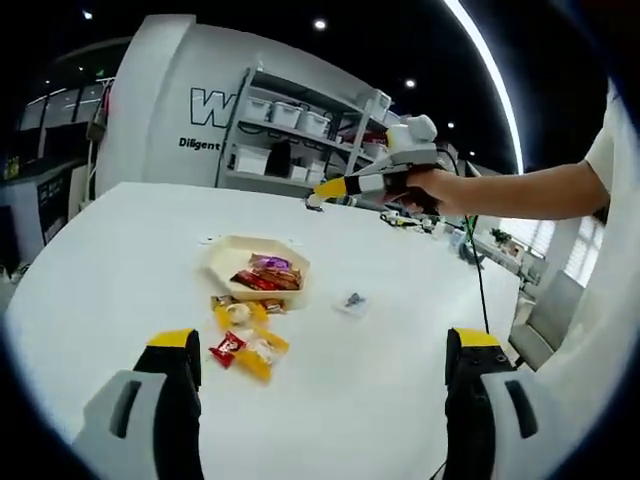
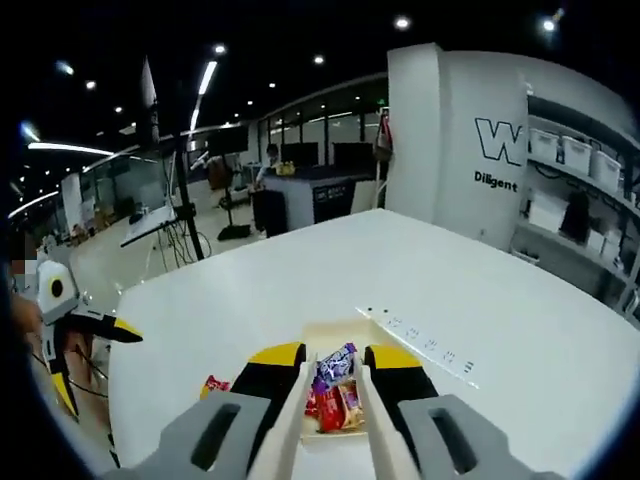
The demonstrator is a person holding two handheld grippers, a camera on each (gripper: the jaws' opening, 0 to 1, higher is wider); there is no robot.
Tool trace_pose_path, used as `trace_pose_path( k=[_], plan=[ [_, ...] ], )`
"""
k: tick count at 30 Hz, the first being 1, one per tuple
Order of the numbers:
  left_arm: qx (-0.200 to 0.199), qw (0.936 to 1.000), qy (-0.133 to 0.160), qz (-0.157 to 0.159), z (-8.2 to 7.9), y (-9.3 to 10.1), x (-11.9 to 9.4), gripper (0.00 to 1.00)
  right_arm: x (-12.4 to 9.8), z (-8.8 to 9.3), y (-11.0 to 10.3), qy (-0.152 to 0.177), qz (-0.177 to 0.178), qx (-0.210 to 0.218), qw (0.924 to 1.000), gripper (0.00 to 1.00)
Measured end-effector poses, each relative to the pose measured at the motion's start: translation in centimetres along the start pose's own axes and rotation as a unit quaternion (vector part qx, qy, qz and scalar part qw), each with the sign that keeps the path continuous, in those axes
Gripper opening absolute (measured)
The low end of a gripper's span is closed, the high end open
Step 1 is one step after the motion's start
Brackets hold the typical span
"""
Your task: Place the target food into the container with the food tongs after gripping and lifting it, then release it inside without dropping or visibly crushing the food.
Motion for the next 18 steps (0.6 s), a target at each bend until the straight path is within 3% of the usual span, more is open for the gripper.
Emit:
trace_pose_path(
  k=[18],
  plan=[
    [0.004,0.9999,0.004,-0.010,-0.5,-0.6,-0.7,0.99,1.7,2.2,2.0,-0.032,0.012,-0.004,0.9994,0.19]
  ],
)
Point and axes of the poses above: the point that each gripper's makers call its tool centre point, and the gripper's own axes: x roughly forward along the fingers, y roughly to its right, z roughly out of its underside, the point moved 5 cm from there along -x, roughly backward along the fingers, and after that the axes turned 11 degrees about y, right-handed, at the moved point
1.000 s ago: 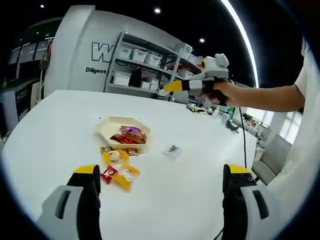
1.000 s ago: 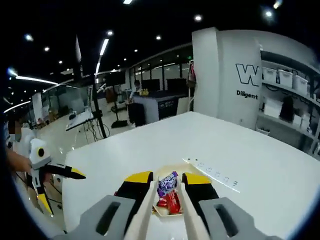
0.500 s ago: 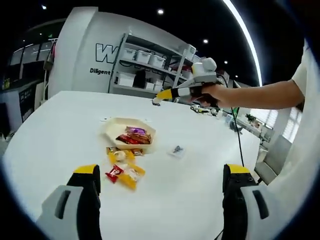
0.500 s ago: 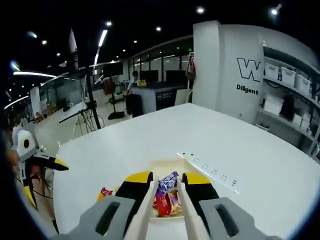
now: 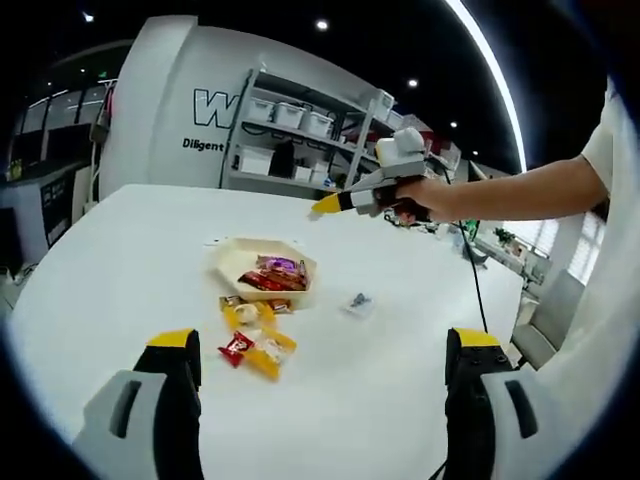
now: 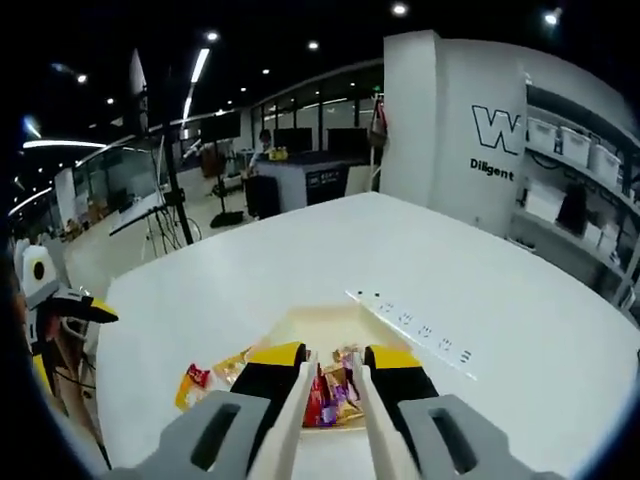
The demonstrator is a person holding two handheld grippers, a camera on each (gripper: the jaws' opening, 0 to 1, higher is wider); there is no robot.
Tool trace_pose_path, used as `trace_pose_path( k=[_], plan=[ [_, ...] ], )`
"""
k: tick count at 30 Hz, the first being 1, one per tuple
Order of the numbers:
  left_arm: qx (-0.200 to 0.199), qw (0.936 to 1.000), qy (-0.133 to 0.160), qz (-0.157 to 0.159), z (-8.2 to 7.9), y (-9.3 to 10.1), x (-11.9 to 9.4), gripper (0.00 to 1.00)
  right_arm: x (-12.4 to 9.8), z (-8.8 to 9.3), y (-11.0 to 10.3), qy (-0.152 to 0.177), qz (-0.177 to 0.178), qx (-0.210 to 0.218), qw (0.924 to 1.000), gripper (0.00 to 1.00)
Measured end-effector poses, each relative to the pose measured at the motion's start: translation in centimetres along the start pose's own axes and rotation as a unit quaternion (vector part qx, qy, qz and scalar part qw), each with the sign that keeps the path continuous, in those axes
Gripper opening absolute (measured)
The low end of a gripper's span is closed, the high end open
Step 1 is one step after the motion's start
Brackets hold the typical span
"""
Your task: Place the target food into the container with the food tongs after gripping and lifting it, then release it inside without dropping or visibly crushing the food.
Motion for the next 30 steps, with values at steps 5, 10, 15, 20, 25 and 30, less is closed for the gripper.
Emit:
trace_pose_path(
  k=[5,10,15,20,25,30],
  plan=[
    [-0.001,1.0000,0.002,-0.005,0.0,-0.3,-0.4,0.99,0.1,0.1,0.2,0.000,-0.002,0.001,1.0000,0.19],
    [0.001,1.0000,0.003,-0.005,-0.1,-0.3,-0.5,0.99,0.0,0.1,0.1,0.001,-0.003,0.003,1.0000,0.19],
    [0.002,1.0000,0.005,-0.002,-0.2,-0.2,-0.3,0.99,-0.3,-0.1,-0.6,0.006,-0.006,0.006,0.9999,0.19],
    [0.003,1.0000,0.005,-0.001,-0.2,-0.1,-0.4,0.99,-0.3,0.2,-2.0,0.005,-0.016,0.003,0.9999,0.19],
    [0.003,1.0000,0.004,0.000,0.0,0.0,-0.7,0.99,-0.3,0.7,-3.9,0.002,-0.031,0.003,0.9995,0.19],
    [0.002,1.0000,0.003,-0.003,0.1,0.0,-1.1,0.99,0.2,1.5,-5.9,-0.002,-0.049,0.009,0.9987,0.20]
  ],
)
Point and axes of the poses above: the point that each gripper's makers call its tool centre point, and the gripper's own axes: x roughly forward along the fingers, y roughly to its right, z roughly out of its underside, the point moved 5 cm from there along -x, roughly backward along the fingers, and after that the axes turned 11 degrees about y, right-handed, at the moved point
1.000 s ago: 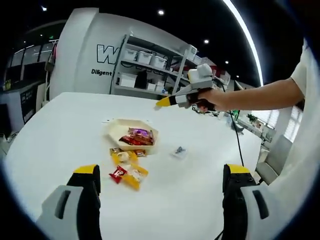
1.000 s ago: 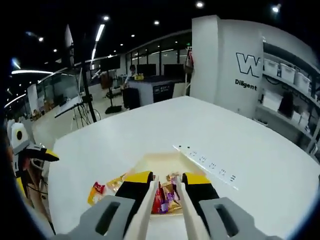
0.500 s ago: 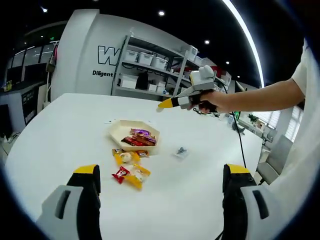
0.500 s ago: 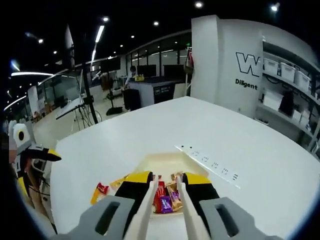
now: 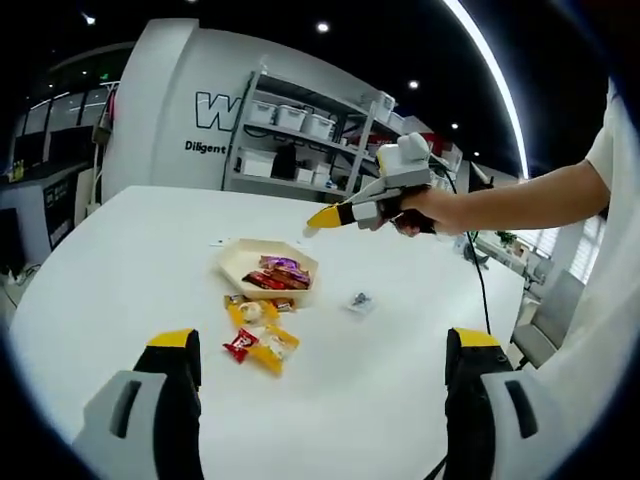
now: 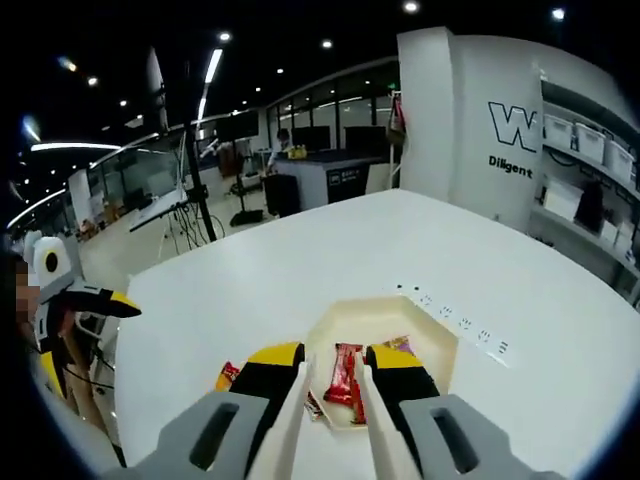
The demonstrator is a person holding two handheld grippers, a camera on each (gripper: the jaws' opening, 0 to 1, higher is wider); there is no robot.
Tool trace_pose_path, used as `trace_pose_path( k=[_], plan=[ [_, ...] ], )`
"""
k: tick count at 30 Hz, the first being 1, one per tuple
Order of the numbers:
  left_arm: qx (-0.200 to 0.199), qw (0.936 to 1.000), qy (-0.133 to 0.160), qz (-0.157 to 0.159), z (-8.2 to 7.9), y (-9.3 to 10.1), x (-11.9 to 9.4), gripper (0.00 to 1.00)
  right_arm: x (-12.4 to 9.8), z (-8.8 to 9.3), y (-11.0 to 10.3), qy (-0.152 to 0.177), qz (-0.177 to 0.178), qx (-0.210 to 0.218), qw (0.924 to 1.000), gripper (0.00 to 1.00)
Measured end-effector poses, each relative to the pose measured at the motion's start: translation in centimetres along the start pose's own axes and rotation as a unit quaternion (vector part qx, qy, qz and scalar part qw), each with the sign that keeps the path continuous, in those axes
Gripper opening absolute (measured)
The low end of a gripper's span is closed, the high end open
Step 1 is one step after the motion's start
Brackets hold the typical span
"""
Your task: Place the target food into the container with the food tongs after gripping and lifting it, then release it inside without dropping or visibly crushing the food.
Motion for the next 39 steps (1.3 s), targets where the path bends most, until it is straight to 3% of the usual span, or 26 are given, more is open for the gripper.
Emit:
trace_pose_path(
  k=[12,18,33,39],
  plan=[
    [-0.002,1.0000,-0.002,-0.003,0.3,0.0,-0.6,0.99,1.8,3.1,-5.8,-0.020,-0.047,0.021,0.9985,0.20],
    [-0.006,1.0000,-0.001,-0.004,0.4,-0.1,-1.0,0.99,2.7,5.2,-8.2,-0.049,-0.068,0.008,0.9964,0.20],
    [-0.011,0.9999,-0.006,-0.012,0.5,-0.6,-1.8,0.99,4.6,9.3,-11.7,-0.092,-0.108,0.003,0.9898,0.20],
    [-0.013,0.9998,-0.006,-0.012,0.5,-0.7,-1.8,0.99,4.1,9.6,-11.7,-0.094,-0.108,0.009,0.9897,0.20]
  ],
)
Point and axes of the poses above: the point that each gripper's makers call its tool centre point, and the gripper's own axes: x roughly forward along the fingers, y roughly to its right, z roughly out of its underside, the point moved 5 cm from there along -x, roughly backward along the fingers, and after that the axes turned 11 degrees about y, right-handed, at the moved point
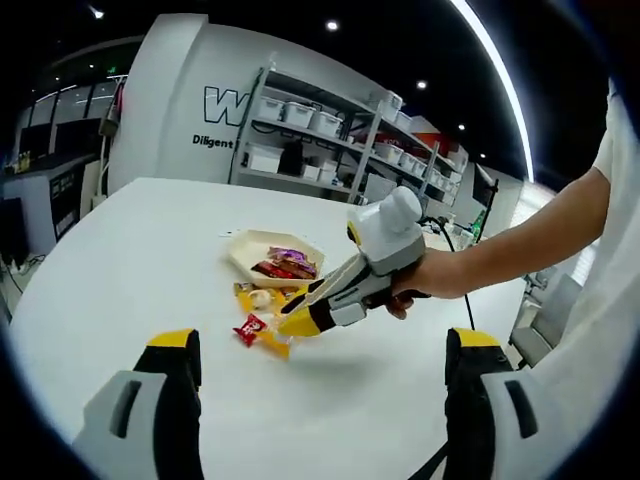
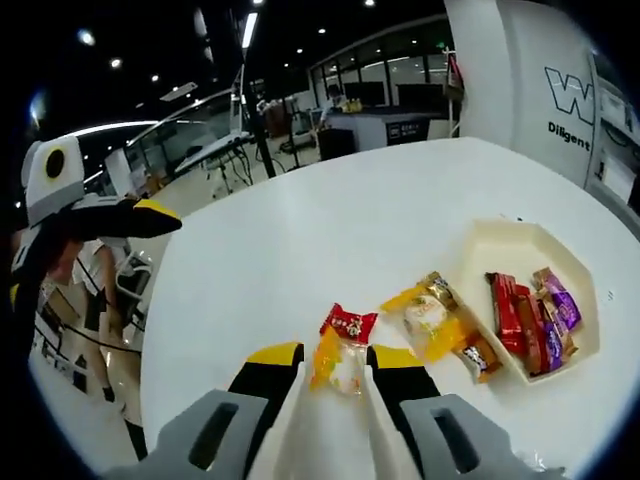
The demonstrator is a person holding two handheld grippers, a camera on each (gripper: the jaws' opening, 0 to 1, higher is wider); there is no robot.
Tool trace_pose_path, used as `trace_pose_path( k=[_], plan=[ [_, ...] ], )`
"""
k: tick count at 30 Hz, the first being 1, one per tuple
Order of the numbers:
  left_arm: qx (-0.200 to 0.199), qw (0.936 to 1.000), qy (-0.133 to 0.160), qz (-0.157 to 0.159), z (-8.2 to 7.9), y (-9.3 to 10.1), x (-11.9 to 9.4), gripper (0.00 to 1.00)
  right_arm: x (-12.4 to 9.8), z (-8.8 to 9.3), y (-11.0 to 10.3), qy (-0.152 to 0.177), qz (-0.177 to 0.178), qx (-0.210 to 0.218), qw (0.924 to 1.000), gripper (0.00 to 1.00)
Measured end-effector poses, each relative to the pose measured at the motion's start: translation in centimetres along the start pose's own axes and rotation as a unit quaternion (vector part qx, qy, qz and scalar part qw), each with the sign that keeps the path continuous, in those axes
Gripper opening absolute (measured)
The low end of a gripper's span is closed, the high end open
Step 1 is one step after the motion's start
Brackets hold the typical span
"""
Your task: Place the target food into the container with the food tongs after gripping and lifting it, then release it inside without dropping or visibly crushing the food.
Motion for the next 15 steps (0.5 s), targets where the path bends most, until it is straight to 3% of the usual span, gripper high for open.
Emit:
trace_pose_path(
  k=[7,15],
  plan=[
    [-0.001,1.0000,0.000,0.008,0.0,0.4,0.5,0.98,-1.8,0.9,1.0,-0.005,0.012,0.000,0.9999,0.20],
    [0.001,0.9996,-0.002,0.027,0.1,1.6,1.5,0.98,-5.7,2.7,1.3,-0.012,0.037,0.013,0.9992,0.21]
  ],
)
Point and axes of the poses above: the point that each gripper's makers call its tool centre point, and the gripper's own axes: x roughly forward along the fingers, y roughly to its right, z roughly out of its underside, the point moved 5 cm from there along -x, roughly backward along the fingers, and after that the axes turned 11 degrees about y, right-handed, at the moved point
